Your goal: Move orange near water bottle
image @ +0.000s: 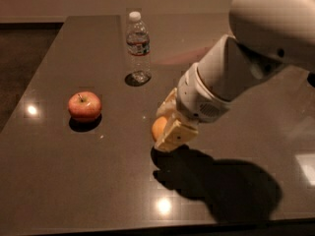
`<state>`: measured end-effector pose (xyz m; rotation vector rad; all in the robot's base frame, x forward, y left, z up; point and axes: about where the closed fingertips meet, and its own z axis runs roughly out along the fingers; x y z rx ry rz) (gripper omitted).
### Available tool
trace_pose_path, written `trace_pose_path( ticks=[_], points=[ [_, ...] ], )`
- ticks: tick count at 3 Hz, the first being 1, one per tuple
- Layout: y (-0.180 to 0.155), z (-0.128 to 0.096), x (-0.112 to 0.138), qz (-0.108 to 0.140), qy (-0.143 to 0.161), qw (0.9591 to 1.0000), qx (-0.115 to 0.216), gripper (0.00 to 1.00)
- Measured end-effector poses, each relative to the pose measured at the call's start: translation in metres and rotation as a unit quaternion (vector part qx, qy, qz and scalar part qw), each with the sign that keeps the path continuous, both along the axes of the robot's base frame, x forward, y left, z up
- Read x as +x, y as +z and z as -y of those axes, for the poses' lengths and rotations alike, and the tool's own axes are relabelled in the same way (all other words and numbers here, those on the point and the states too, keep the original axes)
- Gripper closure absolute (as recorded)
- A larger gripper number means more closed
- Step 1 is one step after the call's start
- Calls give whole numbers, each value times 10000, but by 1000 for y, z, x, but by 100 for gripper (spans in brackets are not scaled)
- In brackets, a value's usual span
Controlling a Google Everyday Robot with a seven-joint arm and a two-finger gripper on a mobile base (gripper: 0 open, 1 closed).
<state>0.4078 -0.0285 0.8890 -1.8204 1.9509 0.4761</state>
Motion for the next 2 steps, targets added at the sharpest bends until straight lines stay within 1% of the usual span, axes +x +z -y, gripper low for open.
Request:
trace_pose_path(
  ticks=[1, 2],
  points=[
    [17, -5, 51, 101, -397, 9991, -132, 100],
    [25, -8, 84, 193, -728, 9971, -147, 100]
  ],
)
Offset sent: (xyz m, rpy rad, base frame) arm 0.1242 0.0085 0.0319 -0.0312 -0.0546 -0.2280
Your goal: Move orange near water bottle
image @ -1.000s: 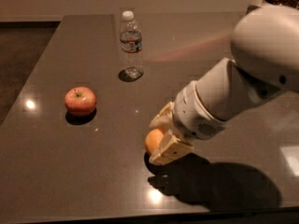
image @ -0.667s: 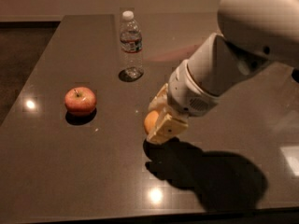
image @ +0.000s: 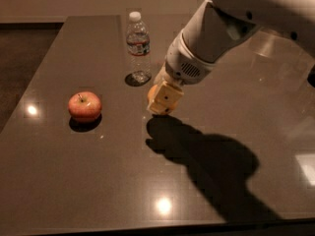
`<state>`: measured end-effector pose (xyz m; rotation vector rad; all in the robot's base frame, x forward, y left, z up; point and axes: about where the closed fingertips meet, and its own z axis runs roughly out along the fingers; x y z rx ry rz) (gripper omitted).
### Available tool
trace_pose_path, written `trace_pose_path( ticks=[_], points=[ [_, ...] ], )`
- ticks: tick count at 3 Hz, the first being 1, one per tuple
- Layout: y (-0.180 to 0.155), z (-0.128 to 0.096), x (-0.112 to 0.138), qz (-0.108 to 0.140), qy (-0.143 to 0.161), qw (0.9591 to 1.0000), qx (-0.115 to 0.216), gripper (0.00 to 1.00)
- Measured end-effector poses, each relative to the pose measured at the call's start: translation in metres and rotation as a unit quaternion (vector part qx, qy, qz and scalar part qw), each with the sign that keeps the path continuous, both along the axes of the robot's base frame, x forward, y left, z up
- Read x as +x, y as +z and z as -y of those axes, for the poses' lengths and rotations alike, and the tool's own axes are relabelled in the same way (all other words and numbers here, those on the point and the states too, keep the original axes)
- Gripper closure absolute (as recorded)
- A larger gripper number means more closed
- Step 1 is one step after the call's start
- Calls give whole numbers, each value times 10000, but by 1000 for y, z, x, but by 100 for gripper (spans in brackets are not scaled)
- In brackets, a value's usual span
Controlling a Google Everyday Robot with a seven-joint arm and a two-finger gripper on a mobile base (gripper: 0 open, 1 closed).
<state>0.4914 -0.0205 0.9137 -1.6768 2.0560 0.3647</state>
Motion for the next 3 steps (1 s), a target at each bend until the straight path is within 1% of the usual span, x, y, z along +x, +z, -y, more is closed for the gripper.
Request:
trace_pose_path(
  ticks=[1, 2, 3],
  points=[
    [-2, 5, 43, 46, -401, 9992, -33, 100],
    [-6, 17, 83, 116, -849, 9963, -60, 100],
    [-7, 36, 120, 242, -1315, 9910, -81, 100]
  ],
)
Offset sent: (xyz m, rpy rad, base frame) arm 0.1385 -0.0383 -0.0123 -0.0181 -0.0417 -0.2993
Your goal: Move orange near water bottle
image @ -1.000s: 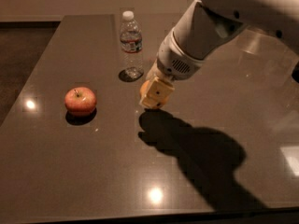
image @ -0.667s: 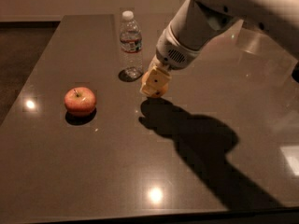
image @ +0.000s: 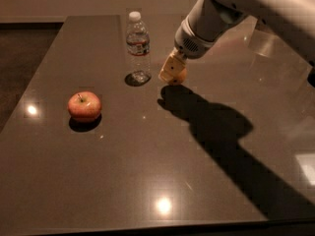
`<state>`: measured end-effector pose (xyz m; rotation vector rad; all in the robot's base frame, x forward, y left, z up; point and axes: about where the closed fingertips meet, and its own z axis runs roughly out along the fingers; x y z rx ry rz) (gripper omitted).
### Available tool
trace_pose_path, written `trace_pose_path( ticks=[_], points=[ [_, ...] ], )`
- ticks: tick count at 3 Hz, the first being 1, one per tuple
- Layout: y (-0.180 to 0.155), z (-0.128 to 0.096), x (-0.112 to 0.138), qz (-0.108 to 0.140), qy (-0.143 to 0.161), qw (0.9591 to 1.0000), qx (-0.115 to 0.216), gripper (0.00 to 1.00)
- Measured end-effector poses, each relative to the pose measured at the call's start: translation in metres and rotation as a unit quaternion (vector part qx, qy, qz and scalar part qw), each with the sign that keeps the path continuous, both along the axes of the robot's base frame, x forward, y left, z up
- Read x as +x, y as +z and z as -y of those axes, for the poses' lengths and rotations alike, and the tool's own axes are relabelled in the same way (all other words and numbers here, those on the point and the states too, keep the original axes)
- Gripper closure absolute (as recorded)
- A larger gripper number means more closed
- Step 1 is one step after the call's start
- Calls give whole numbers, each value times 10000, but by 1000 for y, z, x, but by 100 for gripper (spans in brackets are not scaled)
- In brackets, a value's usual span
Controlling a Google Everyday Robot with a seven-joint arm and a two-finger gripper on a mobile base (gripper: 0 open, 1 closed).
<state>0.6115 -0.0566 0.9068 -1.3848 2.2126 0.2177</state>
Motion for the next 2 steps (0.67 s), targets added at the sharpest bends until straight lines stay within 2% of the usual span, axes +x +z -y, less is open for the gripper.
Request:
trace_pose_path(
  ticks=[1, 2],
  points=[
    [-4, 10, 19, 113, -272, 9996, 39, 82],
    [-15, 2, 31, 129, -308, 9992, 204, 51]
  ],
)
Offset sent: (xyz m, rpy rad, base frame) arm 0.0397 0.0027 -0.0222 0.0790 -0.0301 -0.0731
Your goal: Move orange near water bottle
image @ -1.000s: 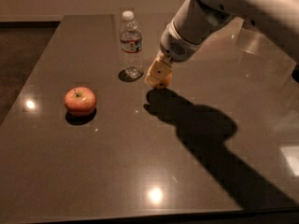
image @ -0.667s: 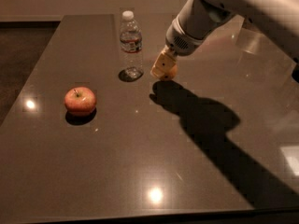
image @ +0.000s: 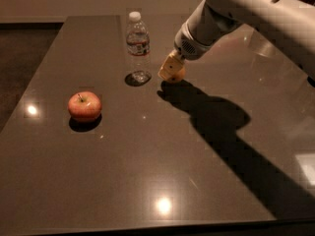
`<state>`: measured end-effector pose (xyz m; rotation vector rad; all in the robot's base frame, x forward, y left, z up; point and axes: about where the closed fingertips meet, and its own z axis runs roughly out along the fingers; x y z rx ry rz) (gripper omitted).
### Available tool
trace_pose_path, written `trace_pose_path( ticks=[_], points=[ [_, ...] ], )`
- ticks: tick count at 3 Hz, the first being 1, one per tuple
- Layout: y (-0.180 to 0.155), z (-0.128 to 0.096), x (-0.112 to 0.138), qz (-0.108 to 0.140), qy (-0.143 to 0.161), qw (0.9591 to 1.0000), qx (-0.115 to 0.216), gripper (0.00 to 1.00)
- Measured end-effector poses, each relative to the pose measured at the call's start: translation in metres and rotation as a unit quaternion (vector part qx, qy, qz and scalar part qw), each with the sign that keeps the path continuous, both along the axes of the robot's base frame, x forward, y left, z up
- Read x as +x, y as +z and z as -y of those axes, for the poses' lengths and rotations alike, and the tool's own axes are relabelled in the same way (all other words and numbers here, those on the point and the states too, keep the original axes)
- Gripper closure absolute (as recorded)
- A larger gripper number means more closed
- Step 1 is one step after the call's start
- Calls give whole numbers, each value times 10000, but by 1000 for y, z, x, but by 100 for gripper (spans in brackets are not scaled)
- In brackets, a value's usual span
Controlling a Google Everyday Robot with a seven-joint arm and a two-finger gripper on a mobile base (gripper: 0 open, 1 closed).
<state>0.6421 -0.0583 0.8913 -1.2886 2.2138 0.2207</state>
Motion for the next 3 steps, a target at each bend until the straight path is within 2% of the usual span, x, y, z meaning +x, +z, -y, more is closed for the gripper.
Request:
trace_pose_path(
  ticks=[2, 3],
  points=[
    [-19, -20, 7, -78, 157, 9998, 115, 4],
    [-20, -21, 7, -87, 166, 9998, 114, 0]
  ],
)
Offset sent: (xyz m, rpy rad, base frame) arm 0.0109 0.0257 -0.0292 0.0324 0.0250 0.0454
